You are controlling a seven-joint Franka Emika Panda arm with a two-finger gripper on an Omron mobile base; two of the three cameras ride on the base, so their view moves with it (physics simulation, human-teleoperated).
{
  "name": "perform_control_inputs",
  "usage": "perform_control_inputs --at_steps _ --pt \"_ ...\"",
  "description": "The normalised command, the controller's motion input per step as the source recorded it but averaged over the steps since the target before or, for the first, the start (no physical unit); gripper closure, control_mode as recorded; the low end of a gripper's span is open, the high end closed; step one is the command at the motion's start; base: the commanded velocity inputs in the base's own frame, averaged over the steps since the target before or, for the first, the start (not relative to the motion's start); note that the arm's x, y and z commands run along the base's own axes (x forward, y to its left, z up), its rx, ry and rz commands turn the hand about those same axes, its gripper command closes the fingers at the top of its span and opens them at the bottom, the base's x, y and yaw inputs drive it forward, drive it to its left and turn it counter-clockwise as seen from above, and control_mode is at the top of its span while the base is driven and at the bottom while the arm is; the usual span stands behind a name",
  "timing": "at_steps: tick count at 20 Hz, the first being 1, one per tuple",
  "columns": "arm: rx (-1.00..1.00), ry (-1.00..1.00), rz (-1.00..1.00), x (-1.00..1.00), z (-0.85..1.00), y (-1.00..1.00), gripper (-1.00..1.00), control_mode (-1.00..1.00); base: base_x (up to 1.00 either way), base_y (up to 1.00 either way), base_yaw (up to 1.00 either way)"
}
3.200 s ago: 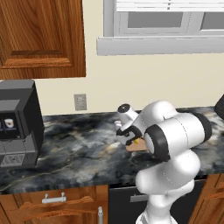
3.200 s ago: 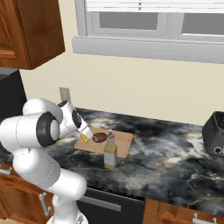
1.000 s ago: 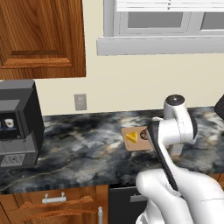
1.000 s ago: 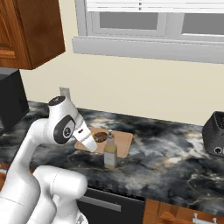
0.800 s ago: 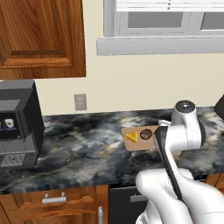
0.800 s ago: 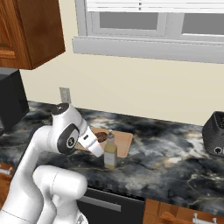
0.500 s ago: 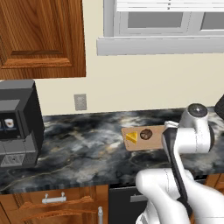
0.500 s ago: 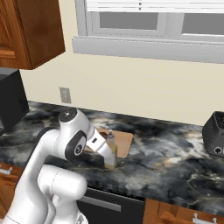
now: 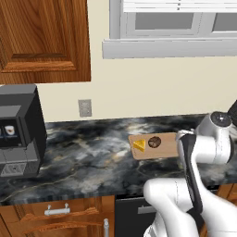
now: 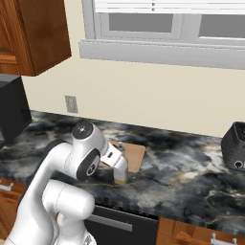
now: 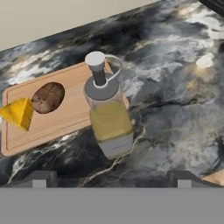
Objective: Retrieve the reheated potato from the microwave, then place the potato, cheese, and condiment on the cutting board.
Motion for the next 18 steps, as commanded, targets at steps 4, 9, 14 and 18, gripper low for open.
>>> perform_control_inputs --at_steps 4,9,14,18 --pt "0.0 -0.05 0.12 0.08 0.0 -0.11 -1.0 -1.0 0.0 0.0 0.0" --pt "0.0 -0.01 0.11 0.12 -0.02 -0.08 -1.0 -1.0 0.0 0.0 0.0" --pt "0.0 0.0 0.1 0.16 -0.06 0.0 -1.0 -1.0 0.0 0.0 0.0" --pt "0.0 0.0 0.07 0.17 -0.11 0.0 -1.0 -1.0 0.0 0.0 0.0"
